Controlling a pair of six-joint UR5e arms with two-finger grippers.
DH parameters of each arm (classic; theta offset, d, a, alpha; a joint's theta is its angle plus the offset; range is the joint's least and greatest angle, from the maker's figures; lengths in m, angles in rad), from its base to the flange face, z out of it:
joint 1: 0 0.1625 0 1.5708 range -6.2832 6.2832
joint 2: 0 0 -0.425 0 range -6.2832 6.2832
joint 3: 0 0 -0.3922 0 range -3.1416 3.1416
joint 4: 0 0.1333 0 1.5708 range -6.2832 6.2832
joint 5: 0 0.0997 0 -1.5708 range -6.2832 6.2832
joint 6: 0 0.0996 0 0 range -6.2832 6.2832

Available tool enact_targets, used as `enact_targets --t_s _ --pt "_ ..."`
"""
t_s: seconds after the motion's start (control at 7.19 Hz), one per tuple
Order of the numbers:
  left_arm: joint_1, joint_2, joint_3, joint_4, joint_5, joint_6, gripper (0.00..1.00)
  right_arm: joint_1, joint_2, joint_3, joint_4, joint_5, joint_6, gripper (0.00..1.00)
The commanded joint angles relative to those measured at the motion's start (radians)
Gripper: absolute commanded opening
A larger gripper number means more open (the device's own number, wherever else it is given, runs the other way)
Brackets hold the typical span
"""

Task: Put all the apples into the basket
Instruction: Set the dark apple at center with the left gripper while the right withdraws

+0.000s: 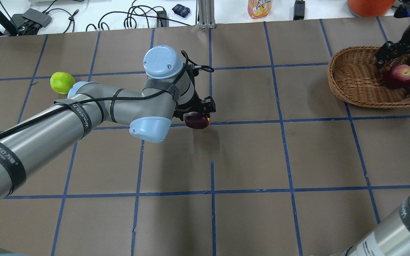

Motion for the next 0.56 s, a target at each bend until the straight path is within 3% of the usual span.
enact_targets --t_s 0.0,0.28,0.42 --pt "0.030 0.037 0.028 -0.025 0.023 0.026 1.00 0.118 -0.021 0.010 0.063 0.057 0.117 1.00" --pt "0.270 0.154 0.165 -0.374 0.026 0.290 1.00 0.229 -0.023 0.010 0.091 0.067 0.238 1.00" --pt "0.361 0.180 0.183 -0.435 0.039 0.425 1.00 0.302 -0.023 0.010 0.091 0.070 0.345 1.00"
